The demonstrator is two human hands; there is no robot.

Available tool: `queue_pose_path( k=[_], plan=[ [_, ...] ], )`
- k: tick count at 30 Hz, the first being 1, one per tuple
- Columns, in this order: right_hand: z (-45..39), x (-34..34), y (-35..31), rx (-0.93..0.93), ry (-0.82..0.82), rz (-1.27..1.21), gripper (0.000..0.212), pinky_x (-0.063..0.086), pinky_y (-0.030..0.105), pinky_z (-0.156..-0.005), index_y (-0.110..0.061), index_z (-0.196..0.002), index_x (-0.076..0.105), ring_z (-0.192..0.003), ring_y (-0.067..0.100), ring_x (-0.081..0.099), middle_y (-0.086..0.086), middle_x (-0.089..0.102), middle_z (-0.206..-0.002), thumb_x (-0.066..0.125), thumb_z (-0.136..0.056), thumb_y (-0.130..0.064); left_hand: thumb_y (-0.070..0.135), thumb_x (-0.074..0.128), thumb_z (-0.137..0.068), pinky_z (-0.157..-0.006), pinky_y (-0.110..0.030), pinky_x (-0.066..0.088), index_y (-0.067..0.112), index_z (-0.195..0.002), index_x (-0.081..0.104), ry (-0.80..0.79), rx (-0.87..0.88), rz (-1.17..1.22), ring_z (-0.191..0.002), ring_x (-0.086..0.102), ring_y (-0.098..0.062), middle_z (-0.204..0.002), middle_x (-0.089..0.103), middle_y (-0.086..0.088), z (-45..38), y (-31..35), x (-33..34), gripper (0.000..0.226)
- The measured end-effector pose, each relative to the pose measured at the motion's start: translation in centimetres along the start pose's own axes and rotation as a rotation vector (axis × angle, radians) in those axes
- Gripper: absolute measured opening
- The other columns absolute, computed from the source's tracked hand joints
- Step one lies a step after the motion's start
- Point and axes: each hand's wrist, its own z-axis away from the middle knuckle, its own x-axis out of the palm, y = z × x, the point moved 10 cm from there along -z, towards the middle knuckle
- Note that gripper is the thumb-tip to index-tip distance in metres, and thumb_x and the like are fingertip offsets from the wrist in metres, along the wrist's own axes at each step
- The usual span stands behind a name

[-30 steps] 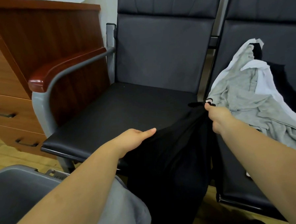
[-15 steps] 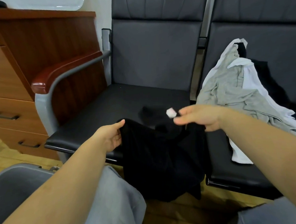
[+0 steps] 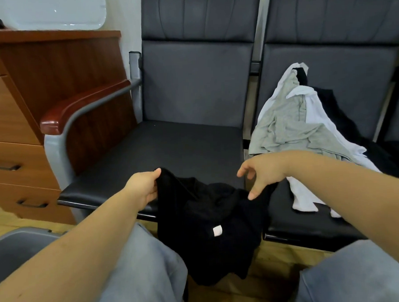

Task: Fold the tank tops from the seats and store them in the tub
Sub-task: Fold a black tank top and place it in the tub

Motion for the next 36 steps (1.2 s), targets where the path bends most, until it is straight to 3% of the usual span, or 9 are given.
queue_pose_path(
  k=[4, 11, 14, 17, 19, 21, 25, 31, 36],
  plan=[
    [3.1, -1.0, 1.9, 0.094, -0.092, 0.0, 0.054, 0.039, 0.036, -0.109, -0.027, -0.123, 0.059, -0.117, 0.013, 0.05, -0.014, 0.056, -0.108, 0.076, -0.075, -0.046, 0.02, 0.053, -0.099, -0.078, -0.033, 0.047, 0.006, -0.093, 0.06, 0.05, 0.099, -0.022, -0.085, 0.06, -0.019, -0.1, 0.063, -0.01, 0.1, 2.2, -1.2, 0.017],
    [7.0, -6.9, 4.7, 0.093, 0.092, -0.274, 0.011, 0.053, 0.031, -0.083, -0.013, -0.088, 0.07, -0.085, 0.019, 0.069, 0.001, 0.074, -0.086, 0.077, -0.079, -0.016, 0.024, 0.044, -0.103, -0.076, -0.028, 0.047, 0.011, -0.096, 0.062, 0.012, 0.34, -0.05, -0.085, 0.06, -0.016, -0.106, 0.062, -0.01, 1.9, 9.8, -4.5, 0.023],
    [9.6, -8.4, 5.6, 0.033, 0.082, -0.599, 0.022, 0.054, 0.03, -0.088, -0.005, -0.1, 0.069, -0.095, 0.018, 0.07, 0.006, 0.075, -0.099, 0.071, -0.078, -0.012, 0.031, 0.051, -0.099, -0.085, -0.032, 0.045, 0.006, -0.125, 0.06, 0.147, 0.461, -0.19, -0.097, 0.058, -0.02, -0.123, 0.061, -0.013, 3.3, 13.4, -7.6, 0.037],
    [11.3, -10.1, 7.0, -0.019, 0.127, -0.81, 0.05, 0.058, 0.025, -0.08, 0.002, -0.107, 0.068, -0.101, 0.018, 0.069, 0.01, 0.072, -0.108, 0.075, -0.06, -0.014, 0.037, 0.057, -0.095, -0.093, -0.041, 0.046, 0.008, -0.128, 0.061, 0.349, 0.531, -0.359, -0.104, 0.061, -0.036, -0.117, 0.064, -0.022, 4.9, 15.5, -11.4, 0.043],
    [11.7, -11.2, 8.5, 0.011, 0.212, -0.832, 0.049, 0.058, 0.022, -0.072, 0.003, -0.107, 0.067, -0.096, 0.018, 0.07, 0.01, 0.072, -0.107, 0.075, -0.061, -0.012, 0.032, 0.055, -0.098, -0.065, -0.028, 0.049, 0.007, -0.116, 0.063, 0.301, 0.547, -0.315, -0.064, 0.06, -0.025, -0.076, 0.058, -0.019, 5.4, 16.0, -11.9, 0.032],
    [12.2, -13.1, 10.2, 0.103, 0.399, -0.667, 0.028, 0.055, 0.022, -0.069, 0.001, -0.099, 0.069, -0.083, 0.019, 0.068, 0.009, 0.072, -0.096, 0.074, -0.075, -0.01, 0.024, 0.049, -0.101, -0.036, -0.012, 0.032, 0.009, -0.107, 0.057, 0.287, 0.524, -0.276, -0.046, 0.039, -0.016, -0.062, 0.04, -0.009, 5.8, 16.1, -12.1, 0.018],
    [14.3, -16.8, 10.2, 0.277, 0.685, -0.219, 0.04, 0.04, 0.025, -0.054, 0.006, -0.087, 0.066, -0.051, 0.018, 0.048, 0.004, 0.056, -0.054, 0.068, -0.088, -0.034, 0.024, 0.039, -0.105, -0.033, -0.011, 0.04, 0.011, -0.124, 0.046, 0.267, 0.508, -0.179, -0.035, 0.051, -0.006, -0.069, 0.064, -0.007, 6.5, 16.6, -12.0, 0.025],
    [15.9, -17.8, 9.6, 0.001, 0.926, -0.819, 0.01, 0.047, 0.014, -0.042, -0.006, -0.092, 0.063, -0.038, 0.001, 0.053, 0.007, 0.058, -0.07, 0.056, -0.096, -0.012, 0.021, 0.034, -0.106, -0.072, -0.028, 0.052, -0.002, -0.139, 0.036, 0.158, 0.528, 0.087, -0.099, 0.062, -0.028, -0.129, 0.055, -0.016, 8.9, 18.6, -10.5, 0.041],
    [16.4, -16.6, 8.5, -0.179, 0.968, -1.204, 0.017, 0.051, 0.016, -0.047, -0.014, -0.086, 0.056, -0.052, 0.006, 0.062, 0.008, 0.06, -0.076, 0.047, -0.1, -0.013, 0.029, 0.043, -0.103, -0.087, -0.031, 0.047, 0.009, -0.102, 0.056, 0.1, 0.518, 0.255, -0.108, 0.057, -0.026, -0.123, 0.054, -0.014, 10.3, 20.0, -10.1, 0.024]
  ],
)
